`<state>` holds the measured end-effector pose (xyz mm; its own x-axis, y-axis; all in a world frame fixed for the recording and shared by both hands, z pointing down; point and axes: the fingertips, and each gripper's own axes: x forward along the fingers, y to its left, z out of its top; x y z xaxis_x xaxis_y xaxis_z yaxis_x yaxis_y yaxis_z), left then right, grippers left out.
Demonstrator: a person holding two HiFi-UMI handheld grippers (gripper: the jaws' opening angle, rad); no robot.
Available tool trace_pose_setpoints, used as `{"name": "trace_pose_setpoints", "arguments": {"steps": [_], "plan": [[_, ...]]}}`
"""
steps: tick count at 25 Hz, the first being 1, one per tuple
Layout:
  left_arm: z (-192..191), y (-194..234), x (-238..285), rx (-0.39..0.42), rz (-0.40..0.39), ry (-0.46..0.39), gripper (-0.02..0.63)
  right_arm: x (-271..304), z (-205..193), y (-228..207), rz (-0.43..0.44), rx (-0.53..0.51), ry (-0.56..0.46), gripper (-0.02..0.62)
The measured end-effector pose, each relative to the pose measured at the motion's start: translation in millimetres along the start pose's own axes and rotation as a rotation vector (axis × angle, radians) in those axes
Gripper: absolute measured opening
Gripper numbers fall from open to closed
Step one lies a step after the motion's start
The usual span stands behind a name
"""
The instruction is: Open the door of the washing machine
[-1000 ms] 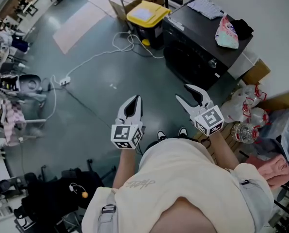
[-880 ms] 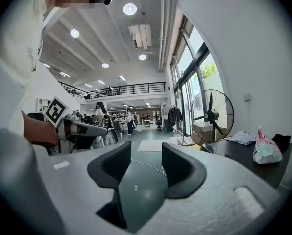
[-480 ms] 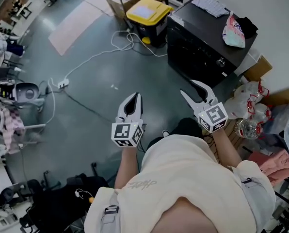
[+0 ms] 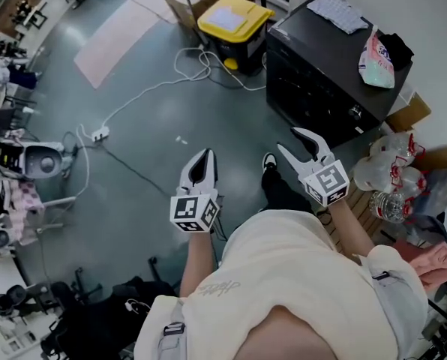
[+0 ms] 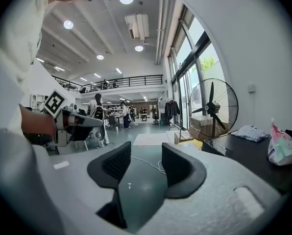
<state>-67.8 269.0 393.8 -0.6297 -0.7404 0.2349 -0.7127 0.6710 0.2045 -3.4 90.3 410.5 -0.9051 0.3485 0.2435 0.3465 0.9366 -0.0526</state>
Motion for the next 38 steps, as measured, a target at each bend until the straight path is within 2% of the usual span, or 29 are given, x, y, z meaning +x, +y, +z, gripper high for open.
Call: {"name": "trace_pose_setpoints", "arguments": {"steps": [7, 13, 21, 25, 30, 38], "plan": [[33.6, 37.3, 85.4, 0.046, 0.005, 0.043, 0.014, 78.5, 23.9, -68.4, 0.034, 0.021, -0.042, 0.198], [56.1, 47.4, 166.4, 0.074, -0.04, 0.068, 0.014, 118.6, 27.8, -123.0, 0.014, 0.044, -0.052, 0.198], [67.2, 39.9, 243.6, 0.115, -0.134, 0.088, 0.014, 150.1, 24.2, -179.2, -0.029, 0.069, -0.029, 0.198], [71.1, 50.7, 278.9, 0.104, -0.172, 0.09, 0.014, 166.3, 22.6, -203.6, -0.076, 0.081, -0.024, 0.198], [86.8, 73.2, 326.2, 0.13, -0.233, 0.075, 0.014, 191.6, 29.5, -232.5, -0.152, 0.074, -0.019, 0.198], [119.0, 116.2, 406.9, 0.201, -0.474, 0.076, 0.014, 238.2, 46.2, -266.8, -0.421, 0.084, -0.003, 0.199]]}}
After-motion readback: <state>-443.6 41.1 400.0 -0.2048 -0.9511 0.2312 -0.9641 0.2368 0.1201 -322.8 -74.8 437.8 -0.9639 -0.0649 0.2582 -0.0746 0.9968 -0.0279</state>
